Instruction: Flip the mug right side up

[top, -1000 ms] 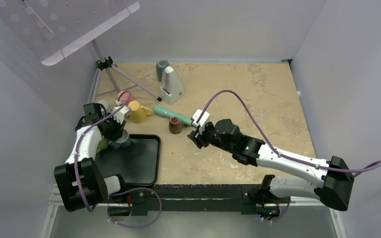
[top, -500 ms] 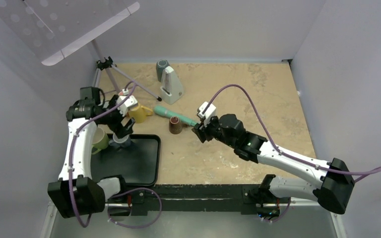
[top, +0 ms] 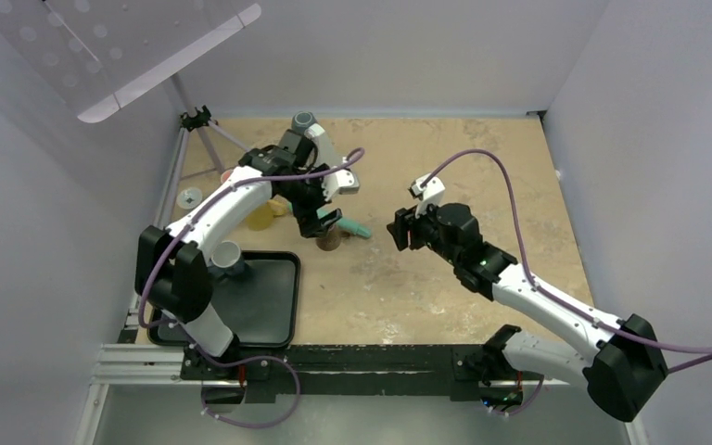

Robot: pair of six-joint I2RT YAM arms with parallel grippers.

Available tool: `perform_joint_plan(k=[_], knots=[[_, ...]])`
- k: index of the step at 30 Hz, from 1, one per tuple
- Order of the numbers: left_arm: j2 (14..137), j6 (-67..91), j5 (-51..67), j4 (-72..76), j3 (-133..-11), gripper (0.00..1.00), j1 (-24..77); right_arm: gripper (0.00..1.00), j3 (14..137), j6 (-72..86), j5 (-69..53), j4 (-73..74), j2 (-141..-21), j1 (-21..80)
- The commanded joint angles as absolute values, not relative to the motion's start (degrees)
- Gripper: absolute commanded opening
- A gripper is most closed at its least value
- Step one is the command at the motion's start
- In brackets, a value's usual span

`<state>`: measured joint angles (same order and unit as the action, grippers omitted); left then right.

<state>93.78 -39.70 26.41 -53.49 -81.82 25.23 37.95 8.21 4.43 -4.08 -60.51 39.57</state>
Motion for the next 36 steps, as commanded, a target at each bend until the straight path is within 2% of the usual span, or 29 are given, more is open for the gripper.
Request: perform_joint_plan(k=[1,4,5,8,10,15,26,30,36], knots=[[94.6,-45.2,24.9,-51.0,-86.0,1.0,31.4,0.6,35.7,12.4,4.0,-5.1,-56.9,38.9],[99.2,-46.1,24.4,-51.9,-89.7,0.97,33.7,0.6,34.8,13.7,4.9,-3.9,-55.2,38.3],[100.8,-46.3,24.4,-52.5,-90.9,0.93,33.9,0.6,34.6,14.0,5.2,-3.5,-54.6,38.1],[105.7,-47.3,22.3,-53.9,-92.9,0.7,34.4,0.6,33.9,14.5,6.3,-2.4,-52.2,37.8],[109.1,-48.3,18.1,-54.4,-93.2,0.65,34.8,0.61,33.8,14.5,7.4,-1.3,-50.8,37.7],[112.1,-51.7,12.2,-54.7,-90.9,0.62,34.9,0.61,33.8,14.1,8.5,-0.2,-49.6,37.5],[104.2,-59.9,14.3,-55.6,-75.3,0.55,34.7,0.61,33.1,14.2,7.6,-1.6,-49.4,37.4],[103.9,-59.5,14.5,-51.7,-74.6,0.57,34.9,0.61,33.0,13.6,6.5,-2.9,-50.1,37.4],[106.2,-59.9,14.4,-49.7,-75.6,0.67,35.8,0.61,33.4,13.2,5.5,-3.3,-50.8,37.4]])
